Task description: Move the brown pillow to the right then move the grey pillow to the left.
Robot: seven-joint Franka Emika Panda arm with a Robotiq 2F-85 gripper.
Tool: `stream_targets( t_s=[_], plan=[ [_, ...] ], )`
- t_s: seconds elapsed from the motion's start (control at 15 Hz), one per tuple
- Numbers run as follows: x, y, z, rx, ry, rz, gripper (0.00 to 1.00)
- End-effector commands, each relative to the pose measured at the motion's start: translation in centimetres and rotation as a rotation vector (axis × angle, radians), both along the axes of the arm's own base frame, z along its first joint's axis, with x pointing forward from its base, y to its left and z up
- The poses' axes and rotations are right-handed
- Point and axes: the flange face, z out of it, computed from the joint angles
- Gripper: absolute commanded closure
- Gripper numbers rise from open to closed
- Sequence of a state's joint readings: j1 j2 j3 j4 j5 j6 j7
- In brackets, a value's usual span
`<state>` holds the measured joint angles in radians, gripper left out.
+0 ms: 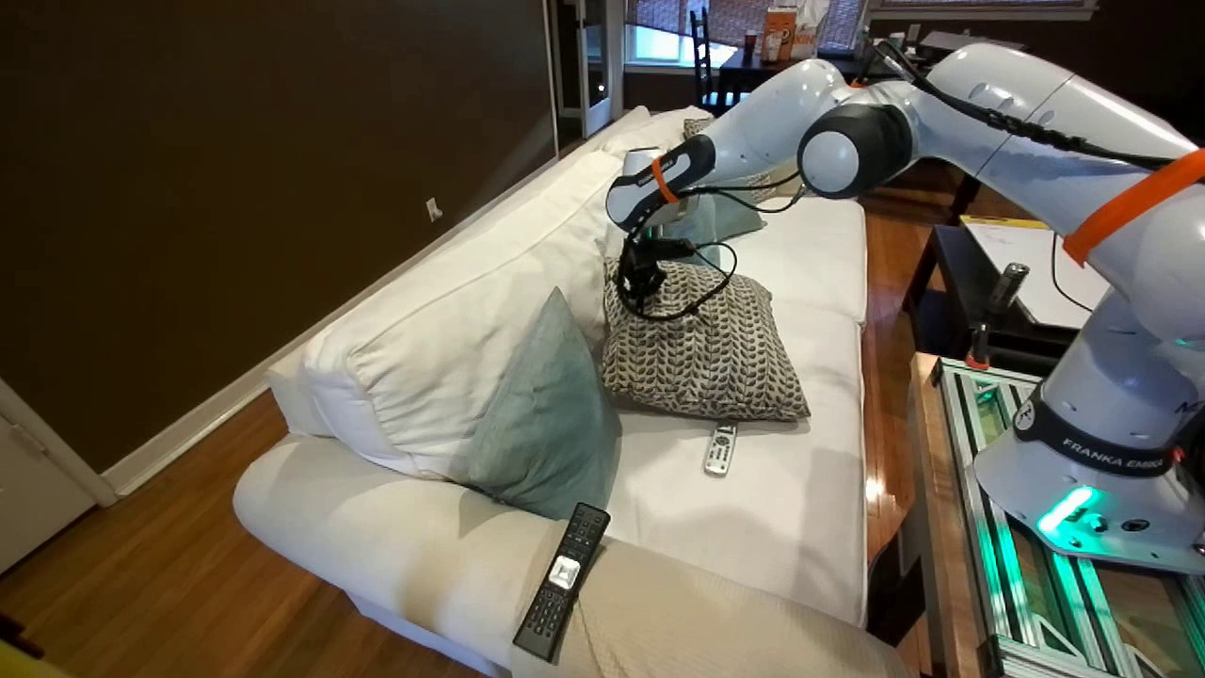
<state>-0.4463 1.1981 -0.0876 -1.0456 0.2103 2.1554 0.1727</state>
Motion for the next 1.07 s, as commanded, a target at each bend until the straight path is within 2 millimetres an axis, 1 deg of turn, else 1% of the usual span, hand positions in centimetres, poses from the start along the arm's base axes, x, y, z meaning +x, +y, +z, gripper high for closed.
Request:
stream_targets(
  t_s=[0.0,0.13,0.33,0.6,0.8,1.0],
  plan=[
    [-0.7,-1.2,1.1,0.128,-0.075,-0.033,1.0],
    [-0.8,-1.7,1.9,0.161,-0.111,-0.05,0.99],
    [-0.9,-2.0,3.8,0.193,-0.161,-0.061,0.99],
    [-1.5,-2.0,7.8,0.185,-0.218,-0.034,0.99],
    [-2.4,-1.7,10.7,0.173,-0.253,-0.013,0.99],
    [-3.4,-1.2,13.2,0.182,-0.336,-0.035,0.99]
  ],
)
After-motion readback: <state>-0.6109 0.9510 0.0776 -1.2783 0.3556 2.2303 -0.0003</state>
